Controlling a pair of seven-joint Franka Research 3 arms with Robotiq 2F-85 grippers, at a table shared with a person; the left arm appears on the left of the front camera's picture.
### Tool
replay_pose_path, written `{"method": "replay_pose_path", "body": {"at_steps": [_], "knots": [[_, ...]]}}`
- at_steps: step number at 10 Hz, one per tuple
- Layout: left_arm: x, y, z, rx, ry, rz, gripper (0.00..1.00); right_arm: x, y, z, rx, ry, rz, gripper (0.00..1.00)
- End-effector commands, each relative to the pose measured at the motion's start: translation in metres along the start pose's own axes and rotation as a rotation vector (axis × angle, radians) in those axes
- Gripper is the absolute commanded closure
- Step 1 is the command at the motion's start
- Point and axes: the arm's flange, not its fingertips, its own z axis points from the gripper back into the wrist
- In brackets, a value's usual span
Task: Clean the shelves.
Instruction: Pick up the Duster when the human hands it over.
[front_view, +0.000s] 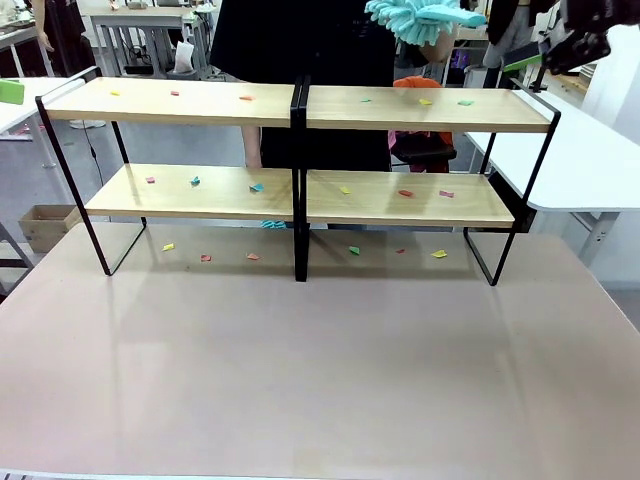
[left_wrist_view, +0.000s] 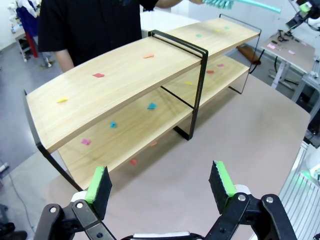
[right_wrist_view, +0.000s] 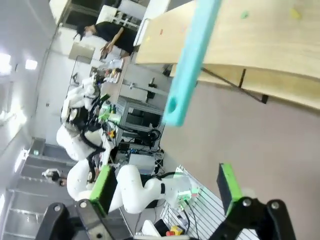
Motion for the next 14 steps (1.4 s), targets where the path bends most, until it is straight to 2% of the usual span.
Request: {"method": "replay_pose_path", "body": {"at_steps": [1,4,10,11,12,13,14], "knots": [[0.000,0.000,0.000,-0.004,0.003,-0.001,0.00,0.024,0.012,-0.028,0.017,-0.019,-0.098,0.00],[0.000,0.000,0.000,-0.004,0.003,-0.001,0.00,0.056,0.003,-0.058,0.078,-0.143,-0.321,0.00],[0.000,0.000,0.000,-0.004,0.003,-0.001,0.00,0.077,-0.017,-0.069,0.100,-0.230,-0.377,0.00],[0.000,0.000,0.000,-0.004,0.003,-0.001,0.00,0.079,-0.018,-0.068,0.114,-0.228,-0.390,0.55],[0.000,0.000,0.000,-0.004,0.003,-0.001,0.00,0.079,-0.020,-0.067,0.120,-0.232,-0.395,0.55],[0.000,0.000,0.000,-0.004,0.003,-0.001,0.00,0.078,-0.021,-0.069,0.131,-0.227,-0.401,1.00],[0.000,0.000,0.000,-0.004,0.003,-0.001,0.00,0.076,-0.024,-0.072,0.122,-0.217,-0.410,0.57]]}}
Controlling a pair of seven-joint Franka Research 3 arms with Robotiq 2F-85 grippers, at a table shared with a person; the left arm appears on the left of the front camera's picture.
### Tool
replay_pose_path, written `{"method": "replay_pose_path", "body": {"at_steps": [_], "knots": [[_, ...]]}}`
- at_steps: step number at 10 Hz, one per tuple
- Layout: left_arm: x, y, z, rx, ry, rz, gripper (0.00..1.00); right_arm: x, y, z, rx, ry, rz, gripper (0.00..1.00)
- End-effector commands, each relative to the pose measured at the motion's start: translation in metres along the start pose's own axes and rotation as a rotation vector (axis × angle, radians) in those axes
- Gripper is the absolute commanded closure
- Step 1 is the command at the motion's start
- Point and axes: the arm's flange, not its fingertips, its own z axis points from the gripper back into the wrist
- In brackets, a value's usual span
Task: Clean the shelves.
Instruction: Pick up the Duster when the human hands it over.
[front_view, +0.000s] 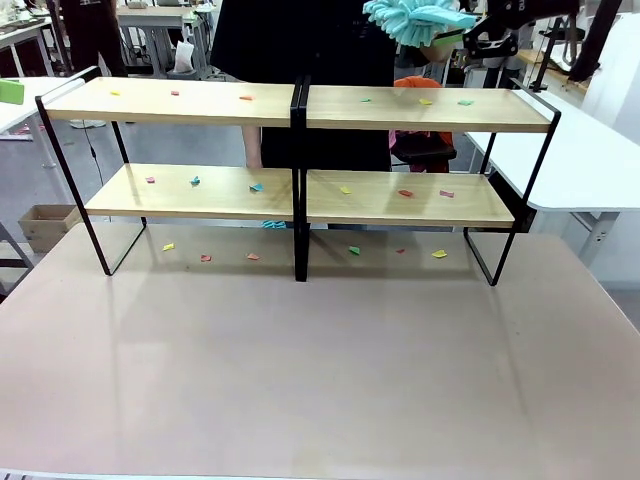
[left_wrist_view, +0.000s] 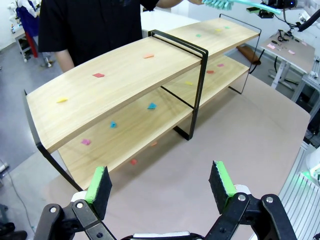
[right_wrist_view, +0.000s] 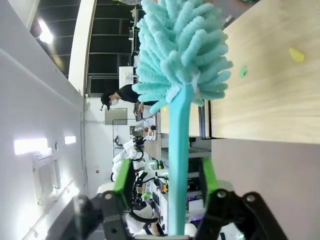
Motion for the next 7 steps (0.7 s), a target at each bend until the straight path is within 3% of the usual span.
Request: {"method": "replay_pose_path", "body": {"at_steps": [1,7], "knots": [[-0.0002,0.0001,0.0002,-0.004,0.002,-0.001,0.00,-0.0011,-0.0019,-0.0082,0.031,-0.006,-0.023,1.00],[-0.0002,0.0001,0.0002,-0.004,0.002,-0.001,0.00,-0.0035,-0.0075,-0.0062,0.000,0.015,0.012,1.00]]}}
